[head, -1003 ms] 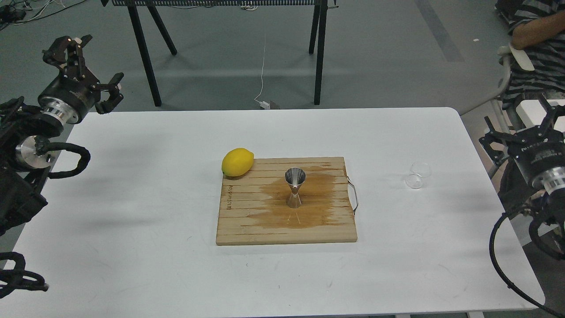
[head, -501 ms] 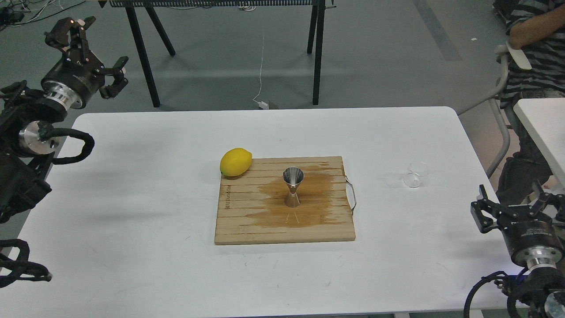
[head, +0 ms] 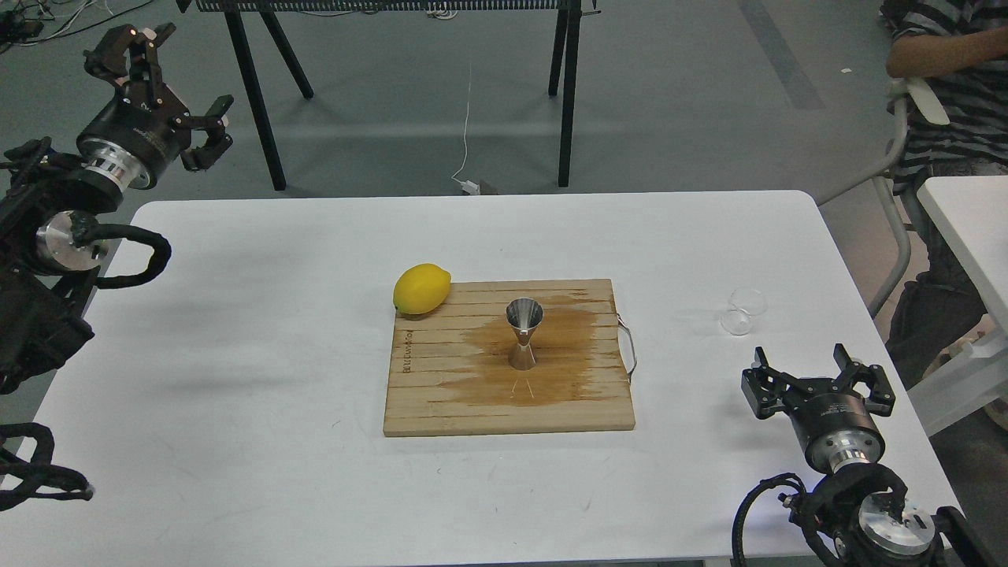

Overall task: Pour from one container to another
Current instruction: 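Bring the right gripper forward near the clear glass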

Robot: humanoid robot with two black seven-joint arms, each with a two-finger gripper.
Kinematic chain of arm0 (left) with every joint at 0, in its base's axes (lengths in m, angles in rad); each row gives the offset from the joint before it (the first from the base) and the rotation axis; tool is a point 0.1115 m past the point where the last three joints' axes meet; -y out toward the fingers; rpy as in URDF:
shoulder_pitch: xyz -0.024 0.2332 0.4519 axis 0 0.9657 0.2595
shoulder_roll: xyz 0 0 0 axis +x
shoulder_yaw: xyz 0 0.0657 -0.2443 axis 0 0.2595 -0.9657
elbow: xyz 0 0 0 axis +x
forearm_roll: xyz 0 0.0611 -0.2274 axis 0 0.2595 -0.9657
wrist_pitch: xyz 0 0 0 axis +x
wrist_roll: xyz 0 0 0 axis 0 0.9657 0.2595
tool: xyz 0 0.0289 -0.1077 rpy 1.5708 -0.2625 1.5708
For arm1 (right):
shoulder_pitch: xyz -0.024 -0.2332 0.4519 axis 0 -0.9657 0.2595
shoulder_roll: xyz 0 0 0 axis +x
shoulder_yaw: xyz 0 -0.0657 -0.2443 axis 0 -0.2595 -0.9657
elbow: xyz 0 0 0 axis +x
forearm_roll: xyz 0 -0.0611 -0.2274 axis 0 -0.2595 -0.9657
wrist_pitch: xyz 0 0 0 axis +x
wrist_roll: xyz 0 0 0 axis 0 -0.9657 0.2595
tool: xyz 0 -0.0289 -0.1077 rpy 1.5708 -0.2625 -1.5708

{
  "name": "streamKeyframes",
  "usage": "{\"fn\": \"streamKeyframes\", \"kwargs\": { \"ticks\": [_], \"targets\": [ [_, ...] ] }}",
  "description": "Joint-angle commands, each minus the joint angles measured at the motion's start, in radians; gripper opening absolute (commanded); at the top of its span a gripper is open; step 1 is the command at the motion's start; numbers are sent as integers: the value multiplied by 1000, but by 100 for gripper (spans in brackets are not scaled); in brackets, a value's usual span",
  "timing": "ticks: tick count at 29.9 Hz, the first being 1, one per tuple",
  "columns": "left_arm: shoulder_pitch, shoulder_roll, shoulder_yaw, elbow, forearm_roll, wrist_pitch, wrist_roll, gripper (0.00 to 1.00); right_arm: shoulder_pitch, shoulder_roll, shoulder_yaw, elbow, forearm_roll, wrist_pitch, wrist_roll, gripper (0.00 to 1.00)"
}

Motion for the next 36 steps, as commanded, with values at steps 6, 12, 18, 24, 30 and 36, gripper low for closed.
{"fn": "streamKeyframes", "kwargs": {
  "ticks": [6, 12, 18, 24, 30, 36],
  "targets": [
    [-18, 3, 0, 0, 2, 0, -1, 100, 2, 11, -10, 6, -1, -5, 13, 100],
    [-28, 1, 0, 0, 0, 0, -1, 100, 45, 9, -14, -8, -17, -42, 17, 100],
    [-27, 3, 0, 0, -1, 0, -2, 100, 108, 26, -14, -86, -47, -56, 17, 100],
    [-27, 4, 0, 0, -3, 0, -2, 100, 149, 26, -50, -180, -47, -47, 16, 100],
    [-28, 4, 0, 0, -3, 0, -2, 100, 141, 25, -62, -174, -47, -45, 16, 100],
    [-28, 6, 0, 1, -3, 0, -2, 100, 131, 26, -63, -169, -47, -45, 16, 100]
  ]
}}
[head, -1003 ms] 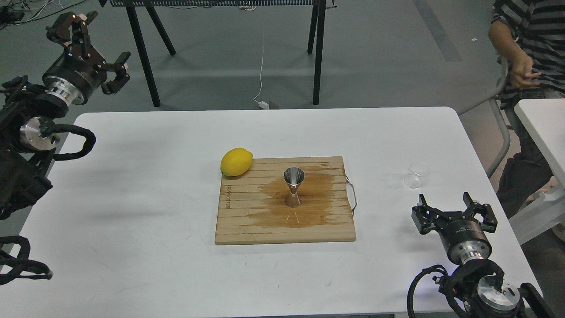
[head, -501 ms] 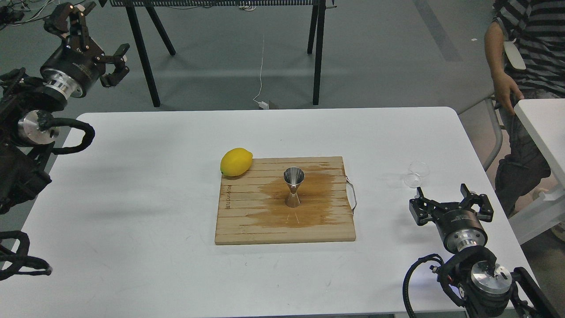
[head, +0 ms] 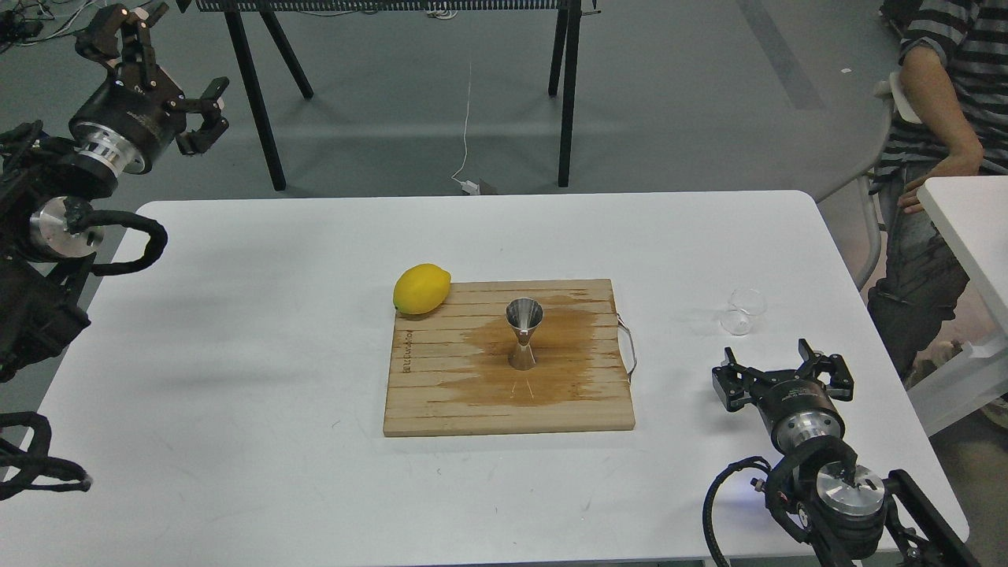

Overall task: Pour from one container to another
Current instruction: 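Bring the right gripper forward near the clear glass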

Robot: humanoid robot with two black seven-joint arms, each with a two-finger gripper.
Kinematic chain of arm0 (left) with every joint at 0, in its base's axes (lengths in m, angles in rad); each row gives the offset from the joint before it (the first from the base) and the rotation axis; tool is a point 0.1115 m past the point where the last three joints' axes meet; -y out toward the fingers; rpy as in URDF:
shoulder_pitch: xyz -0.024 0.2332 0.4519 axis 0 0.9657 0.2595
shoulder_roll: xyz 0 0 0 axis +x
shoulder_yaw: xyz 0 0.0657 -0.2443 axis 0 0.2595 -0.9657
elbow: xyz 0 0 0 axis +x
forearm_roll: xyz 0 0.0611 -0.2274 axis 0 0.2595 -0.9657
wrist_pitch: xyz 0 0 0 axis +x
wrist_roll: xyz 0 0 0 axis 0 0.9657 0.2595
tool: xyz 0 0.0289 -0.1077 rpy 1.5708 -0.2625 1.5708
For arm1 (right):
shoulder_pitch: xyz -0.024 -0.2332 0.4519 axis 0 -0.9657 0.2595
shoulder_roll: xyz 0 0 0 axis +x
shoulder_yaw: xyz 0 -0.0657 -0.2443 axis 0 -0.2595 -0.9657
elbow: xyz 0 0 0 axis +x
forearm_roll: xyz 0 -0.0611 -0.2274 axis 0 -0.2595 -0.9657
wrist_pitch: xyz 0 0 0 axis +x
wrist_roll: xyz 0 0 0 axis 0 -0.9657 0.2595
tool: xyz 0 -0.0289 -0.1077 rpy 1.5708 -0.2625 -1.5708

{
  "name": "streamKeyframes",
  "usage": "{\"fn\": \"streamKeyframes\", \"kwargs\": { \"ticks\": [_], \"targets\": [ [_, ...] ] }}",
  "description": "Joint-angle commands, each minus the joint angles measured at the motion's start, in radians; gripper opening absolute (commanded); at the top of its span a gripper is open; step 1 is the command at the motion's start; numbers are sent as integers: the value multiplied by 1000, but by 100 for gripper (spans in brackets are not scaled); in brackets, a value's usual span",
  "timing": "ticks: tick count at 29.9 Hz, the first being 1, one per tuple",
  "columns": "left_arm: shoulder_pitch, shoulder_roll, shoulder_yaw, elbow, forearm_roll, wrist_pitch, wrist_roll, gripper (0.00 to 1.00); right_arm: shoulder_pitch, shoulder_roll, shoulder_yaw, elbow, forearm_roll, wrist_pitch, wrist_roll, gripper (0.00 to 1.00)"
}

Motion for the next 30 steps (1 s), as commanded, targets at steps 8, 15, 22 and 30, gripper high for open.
{"fn": "streamKeyframes", "kwargs": {
  "ticks": [8, 15, 22, 30],
  "targets": [
    [-1, 0, 0, 2, 0, 0, 0, 100, -7, -3, 12, 19, 2, -2, -2, 100],
    [1, 2, 0, 2, 0, 0, 0, 100, -7, -3, 12, 28, 2, -2, -2, 100],
    [-1, -1, 0, 2, 0, 0, 0, 100, -7, -7, 12, 29, 2, 0, -2, 100],
    [-2, -1, 0, 2, 0, 0, 0, 100, -4, -7, 13, 19, 2, 0, -5, 100]
  ]
}}
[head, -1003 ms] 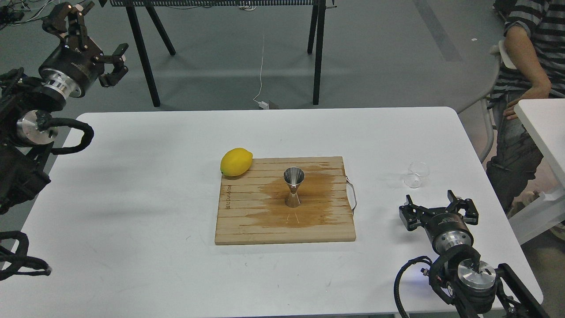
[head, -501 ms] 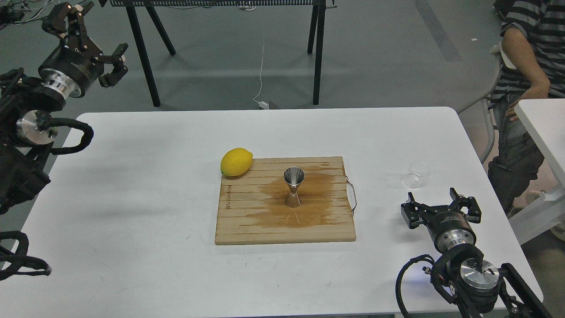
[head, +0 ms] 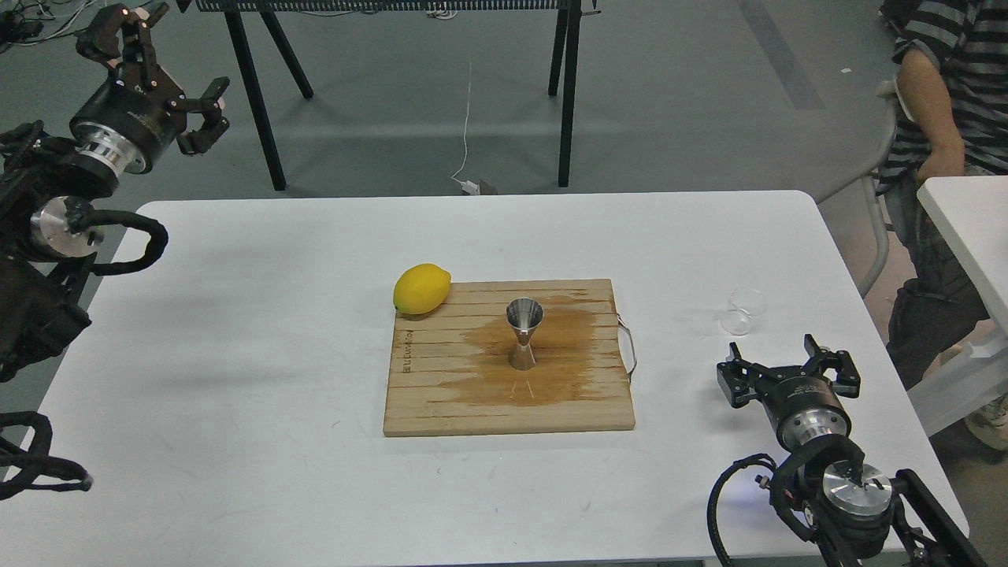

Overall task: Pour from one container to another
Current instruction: 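Bring the right gripper forward near the clear glass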

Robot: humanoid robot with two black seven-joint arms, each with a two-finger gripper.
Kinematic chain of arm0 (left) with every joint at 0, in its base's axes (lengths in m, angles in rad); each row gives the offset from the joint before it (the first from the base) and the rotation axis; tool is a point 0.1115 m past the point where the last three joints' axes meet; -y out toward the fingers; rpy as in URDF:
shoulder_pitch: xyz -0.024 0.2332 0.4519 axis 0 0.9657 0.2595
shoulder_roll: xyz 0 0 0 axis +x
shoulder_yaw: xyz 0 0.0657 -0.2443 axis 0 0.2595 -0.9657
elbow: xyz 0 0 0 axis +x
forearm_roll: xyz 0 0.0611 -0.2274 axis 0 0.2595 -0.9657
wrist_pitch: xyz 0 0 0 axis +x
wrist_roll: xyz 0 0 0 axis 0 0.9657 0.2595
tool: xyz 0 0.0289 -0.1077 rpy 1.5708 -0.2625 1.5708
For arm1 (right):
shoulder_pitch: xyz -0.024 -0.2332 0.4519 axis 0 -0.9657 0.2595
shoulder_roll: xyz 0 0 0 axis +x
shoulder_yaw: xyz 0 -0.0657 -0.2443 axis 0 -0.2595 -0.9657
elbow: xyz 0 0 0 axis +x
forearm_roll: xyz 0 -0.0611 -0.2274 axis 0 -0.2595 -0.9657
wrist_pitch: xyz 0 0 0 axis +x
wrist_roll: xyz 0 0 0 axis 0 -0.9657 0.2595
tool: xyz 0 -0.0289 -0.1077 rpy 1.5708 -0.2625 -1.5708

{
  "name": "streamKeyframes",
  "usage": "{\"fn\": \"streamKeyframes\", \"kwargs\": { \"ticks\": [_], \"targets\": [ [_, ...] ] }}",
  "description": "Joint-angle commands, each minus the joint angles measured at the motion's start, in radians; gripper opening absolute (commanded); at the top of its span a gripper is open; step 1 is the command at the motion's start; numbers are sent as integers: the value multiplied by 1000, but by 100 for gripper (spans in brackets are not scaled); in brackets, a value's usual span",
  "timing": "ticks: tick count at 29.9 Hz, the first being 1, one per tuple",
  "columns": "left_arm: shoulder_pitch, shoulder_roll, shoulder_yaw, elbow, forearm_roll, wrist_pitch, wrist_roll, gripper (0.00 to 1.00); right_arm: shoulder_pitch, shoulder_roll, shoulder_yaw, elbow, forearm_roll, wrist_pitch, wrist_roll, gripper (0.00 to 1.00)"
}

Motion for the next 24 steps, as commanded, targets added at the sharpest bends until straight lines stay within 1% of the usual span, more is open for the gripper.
{"fn": "streamKeyframes", "kwargs": {
  "ticks": [1, 4, 6, 10, 16, 24],
  "targets": [
    [-1, 0, 0, 0, 0, 0, 0, 100, 4, 0, 0, -6, -2, -1, -2, 100],
    [-1, 0, 0, 0, 0, 0, 0, 100, 11, -2, 2, -18, -2, 1, -2, 100],
    [-3, 2, 0, 0, 0, 0, 0, 100, 17, -2, 0, -49, -2, 4, -2, 100],
    [-3, 5, 0, 0, 0, 0, 1, 100, 51, -2, -7, -130, -2, 50, -2, 100],
    [-3, 6, 0, 0, 2, 0, 1, 100, 117, 0, -9, -233, -2, 82, -5, 100],
    [-3, 11, 0, 0, 2, 0, 1, 100, 207, 2, -12, -323, -2, 96, -9, 100]
  ]
}}
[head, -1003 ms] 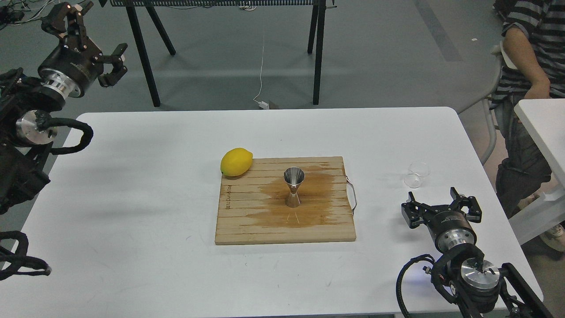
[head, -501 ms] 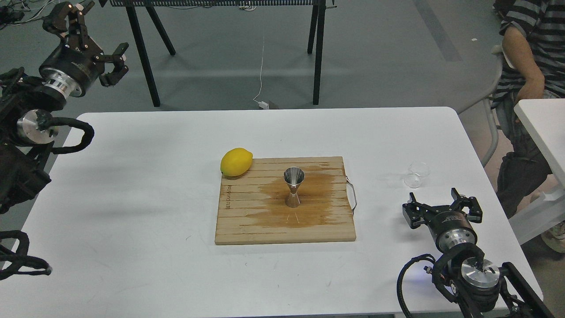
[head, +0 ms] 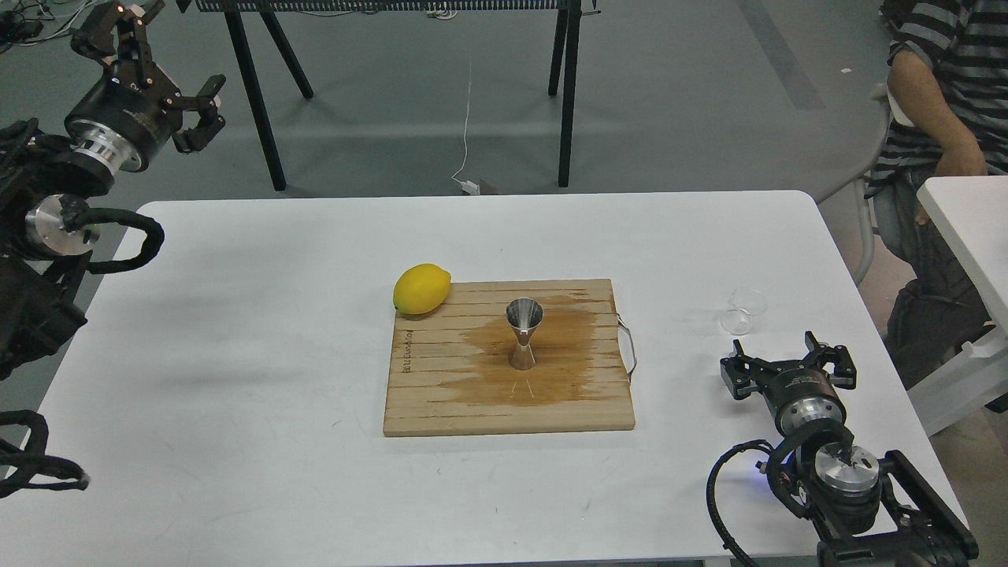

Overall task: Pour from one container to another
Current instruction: 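Bring the right gripper forward near the clear glass, then reach the right gripper to the small clear glass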

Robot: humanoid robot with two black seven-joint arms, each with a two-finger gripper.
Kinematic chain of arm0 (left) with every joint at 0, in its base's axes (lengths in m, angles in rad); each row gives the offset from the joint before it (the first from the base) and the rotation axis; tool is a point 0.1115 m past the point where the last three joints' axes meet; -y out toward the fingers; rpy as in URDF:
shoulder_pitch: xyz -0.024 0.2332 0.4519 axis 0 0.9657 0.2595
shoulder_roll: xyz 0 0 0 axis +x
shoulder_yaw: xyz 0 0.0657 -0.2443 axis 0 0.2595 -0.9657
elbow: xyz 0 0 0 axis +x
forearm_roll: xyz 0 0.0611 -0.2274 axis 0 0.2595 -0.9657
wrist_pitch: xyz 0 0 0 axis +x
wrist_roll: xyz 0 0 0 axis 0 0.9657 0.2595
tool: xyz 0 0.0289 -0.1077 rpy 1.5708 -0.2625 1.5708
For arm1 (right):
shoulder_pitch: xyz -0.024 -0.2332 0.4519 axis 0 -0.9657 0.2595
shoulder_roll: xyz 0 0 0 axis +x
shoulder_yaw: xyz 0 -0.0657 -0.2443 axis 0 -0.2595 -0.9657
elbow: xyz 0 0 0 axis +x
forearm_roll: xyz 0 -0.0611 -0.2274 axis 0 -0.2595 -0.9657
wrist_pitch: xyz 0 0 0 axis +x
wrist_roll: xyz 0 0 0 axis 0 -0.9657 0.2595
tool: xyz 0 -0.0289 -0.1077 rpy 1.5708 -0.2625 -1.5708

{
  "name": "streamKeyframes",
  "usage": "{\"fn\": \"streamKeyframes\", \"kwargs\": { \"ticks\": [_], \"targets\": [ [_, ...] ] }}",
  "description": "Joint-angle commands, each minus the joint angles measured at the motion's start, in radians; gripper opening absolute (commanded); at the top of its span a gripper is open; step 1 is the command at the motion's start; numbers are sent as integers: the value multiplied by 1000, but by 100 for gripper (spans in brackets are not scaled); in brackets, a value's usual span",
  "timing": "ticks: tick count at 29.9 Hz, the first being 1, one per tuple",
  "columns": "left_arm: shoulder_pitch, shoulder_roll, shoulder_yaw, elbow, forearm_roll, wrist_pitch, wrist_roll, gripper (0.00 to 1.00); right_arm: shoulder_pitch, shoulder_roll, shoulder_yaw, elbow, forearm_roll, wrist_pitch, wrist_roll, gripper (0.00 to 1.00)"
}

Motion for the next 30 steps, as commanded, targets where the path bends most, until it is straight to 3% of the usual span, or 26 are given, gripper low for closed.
{"fn": "streamKeyframes", "kwargs": {
  "ticks": [1, 30],
  "targets": [
    [0, 2, 0, 0, 0, 0, 0, 100, 39, 3, -4, -38, 0, 2, -2, 100],
    [5, 6, 0, 0, 1, 0, -1, 100, 277, 45, -60, -418, 6, 120, -6, 98]
  ]
}}
